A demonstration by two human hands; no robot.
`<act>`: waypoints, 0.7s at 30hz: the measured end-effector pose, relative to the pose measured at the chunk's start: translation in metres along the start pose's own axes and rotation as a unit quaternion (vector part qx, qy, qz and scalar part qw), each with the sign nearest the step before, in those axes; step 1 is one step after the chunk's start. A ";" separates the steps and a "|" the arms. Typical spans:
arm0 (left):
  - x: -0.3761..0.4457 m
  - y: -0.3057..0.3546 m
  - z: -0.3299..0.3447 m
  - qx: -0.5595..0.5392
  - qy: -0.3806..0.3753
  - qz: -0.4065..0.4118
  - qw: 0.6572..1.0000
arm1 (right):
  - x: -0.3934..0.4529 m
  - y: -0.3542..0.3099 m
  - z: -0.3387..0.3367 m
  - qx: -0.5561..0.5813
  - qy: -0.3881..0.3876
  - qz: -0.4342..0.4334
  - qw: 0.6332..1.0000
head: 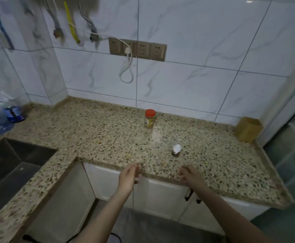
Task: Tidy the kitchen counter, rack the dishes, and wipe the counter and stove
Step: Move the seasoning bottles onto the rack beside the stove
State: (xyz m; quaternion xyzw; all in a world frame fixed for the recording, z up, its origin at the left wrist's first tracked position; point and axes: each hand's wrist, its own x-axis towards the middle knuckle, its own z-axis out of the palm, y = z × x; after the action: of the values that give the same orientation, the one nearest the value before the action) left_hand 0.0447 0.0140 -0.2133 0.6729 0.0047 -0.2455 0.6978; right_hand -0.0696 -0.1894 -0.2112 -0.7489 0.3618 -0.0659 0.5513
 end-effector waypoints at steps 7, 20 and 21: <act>0.120 0.043 0.041 -0.019 -0.019 -0.020 0.999 | 0.108 -0.012 -0.023 -0.087 0.056 0.092 0.990; 0.229 0.044 0.060 0.023 0.021 -0.066 0.997 | 0.233 0.023 0.017 -0.010 0.049 0.050 0.998; 0.240 0.045 0.061 0.025 0.039 -0.066 0.997 | 0.249 0.019 0.020 0.006 0.052 0.044 0.998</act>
State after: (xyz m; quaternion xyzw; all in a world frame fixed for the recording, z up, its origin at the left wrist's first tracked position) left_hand 0.2520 -0.1257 -0.2461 0.6974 0.0704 -0.2651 0.6621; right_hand 0.1134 -0.3289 -0.3101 -0.7245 0.4227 -0.0824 0.5382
